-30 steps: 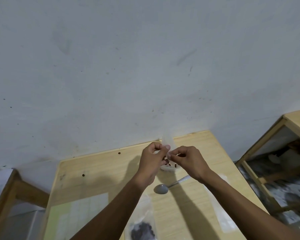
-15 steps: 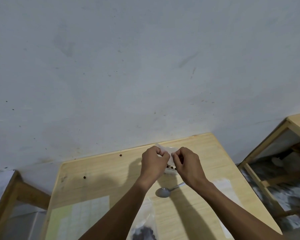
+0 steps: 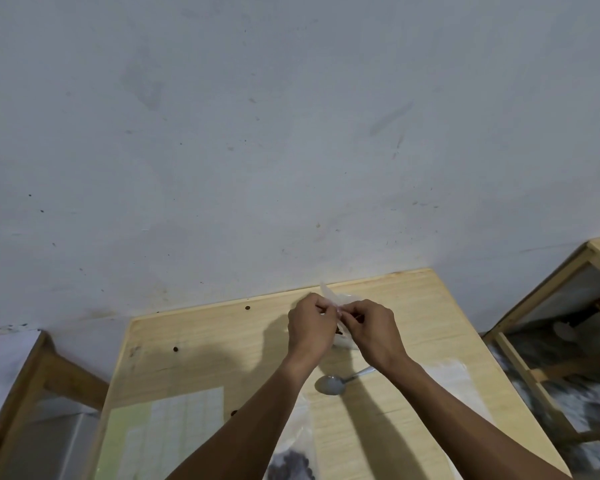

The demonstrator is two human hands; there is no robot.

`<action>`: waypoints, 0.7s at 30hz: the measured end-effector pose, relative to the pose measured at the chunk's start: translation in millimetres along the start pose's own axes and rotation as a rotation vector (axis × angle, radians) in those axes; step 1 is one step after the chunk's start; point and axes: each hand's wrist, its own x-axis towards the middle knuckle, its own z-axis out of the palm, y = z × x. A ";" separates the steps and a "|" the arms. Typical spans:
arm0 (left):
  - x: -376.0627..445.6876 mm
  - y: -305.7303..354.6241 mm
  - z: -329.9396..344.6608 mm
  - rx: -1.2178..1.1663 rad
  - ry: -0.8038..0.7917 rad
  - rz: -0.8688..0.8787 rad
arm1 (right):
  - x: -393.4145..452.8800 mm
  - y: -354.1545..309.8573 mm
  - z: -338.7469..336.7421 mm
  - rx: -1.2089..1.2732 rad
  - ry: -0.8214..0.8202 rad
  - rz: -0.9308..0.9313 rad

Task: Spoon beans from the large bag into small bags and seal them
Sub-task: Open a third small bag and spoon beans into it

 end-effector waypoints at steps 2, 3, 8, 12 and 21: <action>-1.5 -1.2 -0.3 0.057 -0.016 0.004 | 0.0 1.6 0.4 0.002 0.009 0.031; -2.4 -1.9 -1.0 0.082 -0.023 0.012 | 0.0 3.5 0.7 -0.002 0.027 0.042; -5.6 -4.1 -1.4 0.189 -0.033 0.047 | 20.1 8.0 -16.2 0.080 0.169 0.179; -7.3 -7.7 -4.2 0.206 -0.038 0.121 | 27.2 1.1 -28.9 -0.022 0.006 0.075; -1.2 -17.9 -25.9 0.479 -0.134 0.499 | 19.0 -0.1 -32.5 0.035 -0.087 -0.012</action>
